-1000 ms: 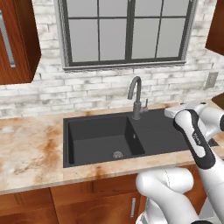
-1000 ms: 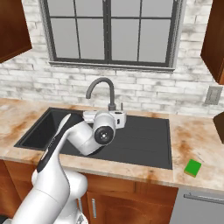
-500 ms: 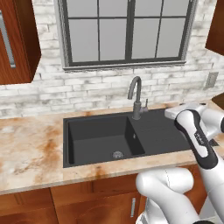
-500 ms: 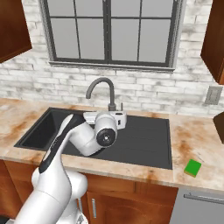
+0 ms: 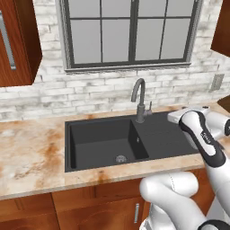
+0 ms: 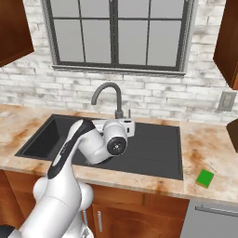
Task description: Soak the sponge with water for a few seconds and then drop it inside the sink.
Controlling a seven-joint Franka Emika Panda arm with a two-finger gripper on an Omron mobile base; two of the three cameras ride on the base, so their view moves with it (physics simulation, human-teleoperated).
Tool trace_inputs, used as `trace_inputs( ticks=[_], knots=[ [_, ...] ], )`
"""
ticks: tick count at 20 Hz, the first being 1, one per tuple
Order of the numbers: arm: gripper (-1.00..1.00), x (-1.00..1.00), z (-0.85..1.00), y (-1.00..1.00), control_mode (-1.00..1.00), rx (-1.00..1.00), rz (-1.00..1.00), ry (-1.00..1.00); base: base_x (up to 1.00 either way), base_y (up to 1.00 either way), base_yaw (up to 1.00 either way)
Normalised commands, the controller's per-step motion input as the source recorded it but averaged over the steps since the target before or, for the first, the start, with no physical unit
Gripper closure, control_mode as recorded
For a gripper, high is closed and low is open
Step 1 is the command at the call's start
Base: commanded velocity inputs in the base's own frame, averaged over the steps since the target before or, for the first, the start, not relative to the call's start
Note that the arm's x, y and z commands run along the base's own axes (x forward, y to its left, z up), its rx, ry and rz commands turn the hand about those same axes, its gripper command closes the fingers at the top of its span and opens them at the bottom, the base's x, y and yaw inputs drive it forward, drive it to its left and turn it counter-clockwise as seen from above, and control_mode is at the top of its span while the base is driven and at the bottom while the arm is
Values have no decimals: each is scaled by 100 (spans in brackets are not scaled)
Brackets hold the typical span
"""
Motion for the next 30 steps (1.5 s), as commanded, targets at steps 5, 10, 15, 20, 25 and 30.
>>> trace_inputs(
  ticks=[5, 10, 15, 20, 25, 30],
  knots=[
    [-100, 24, -2, 2, -100, 0, 0, 0, 0, 0, 0],
    [-100, 31, -15, 0, -100, 0, 0, 0, 0, 0, 0],
    [-100, 25, -18, 0, -100, 0, 0, 0, 0, 0, 0],
    [-100, 18, -22, 1, -100, 0, 0, 0, 0, 0, 0],
    [-100, 11, -14, 0, -100, 0, 0, 0, 0, 0, 0],
    [-100, 12, -9, 0, -100, 0, 0, 0, 0, 0, 0]
  ],
)
